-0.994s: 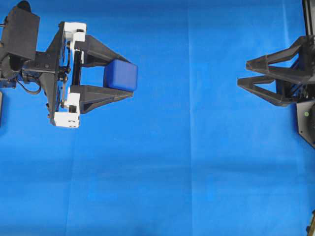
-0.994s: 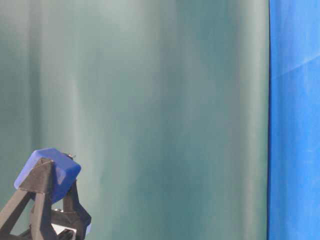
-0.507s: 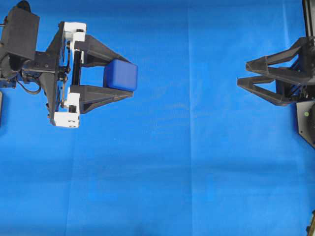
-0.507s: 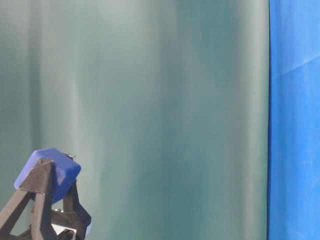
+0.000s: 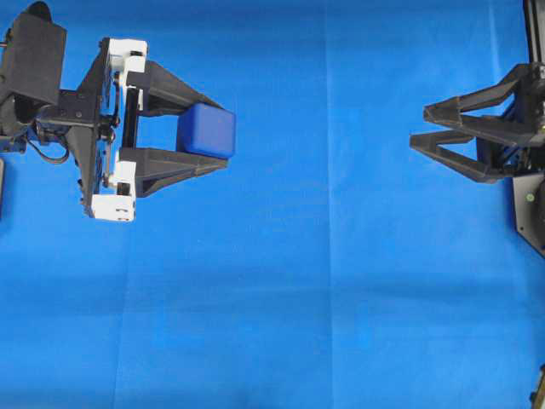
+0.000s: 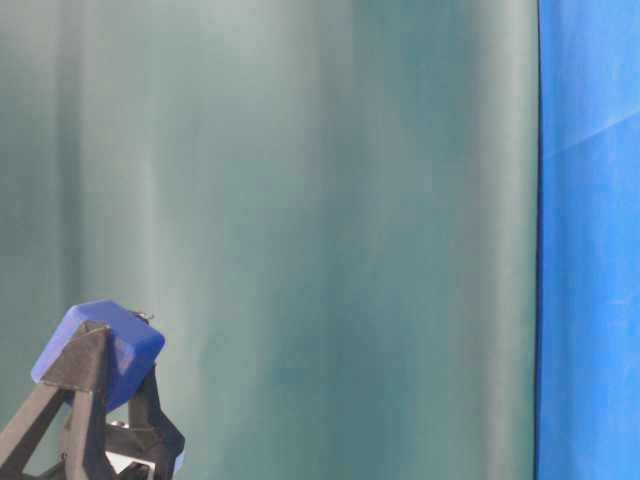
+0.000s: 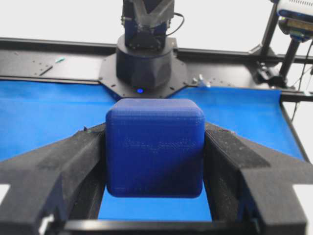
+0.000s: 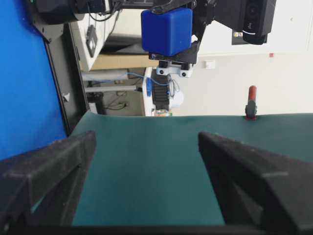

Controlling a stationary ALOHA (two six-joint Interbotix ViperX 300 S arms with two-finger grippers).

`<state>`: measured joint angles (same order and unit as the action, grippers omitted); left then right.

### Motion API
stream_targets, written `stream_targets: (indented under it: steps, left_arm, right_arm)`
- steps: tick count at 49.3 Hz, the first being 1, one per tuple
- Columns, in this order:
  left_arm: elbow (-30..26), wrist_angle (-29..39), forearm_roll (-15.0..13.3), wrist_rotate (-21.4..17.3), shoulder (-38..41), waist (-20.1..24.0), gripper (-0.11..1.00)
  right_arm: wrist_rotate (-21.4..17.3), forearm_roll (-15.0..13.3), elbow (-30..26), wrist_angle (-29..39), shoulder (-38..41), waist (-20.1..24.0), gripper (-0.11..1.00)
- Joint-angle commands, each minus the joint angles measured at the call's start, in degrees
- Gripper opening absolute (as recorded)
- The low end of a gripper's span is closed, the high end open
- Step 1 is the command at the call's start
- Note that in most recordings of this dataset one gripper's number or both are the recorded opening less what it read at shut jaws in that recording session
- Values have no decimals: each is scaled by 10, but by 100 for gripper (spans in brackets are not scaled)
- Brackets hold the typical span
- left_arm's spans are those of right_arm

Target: Handover the blue block to the right arm after grasping it with the left arm, then place it in the designated position.

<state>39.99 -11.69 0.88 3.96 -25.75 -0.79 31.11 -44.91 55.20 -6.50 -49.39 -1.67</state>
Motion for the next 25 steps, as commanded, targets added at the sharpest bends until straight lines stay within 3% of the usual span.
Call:
stream_targets:
  steps: [1, 25]
  left_arm:
    - [-6, -5, -1, 1, -24, 1, 49]
    - [-6, -4, -1, 1, -24, 1, 49]
  right_arm:
    - [-1, 0, -14, -1, 7, 0, 94]
    - [-1, 0, -98, -24, 119, 1, 94]
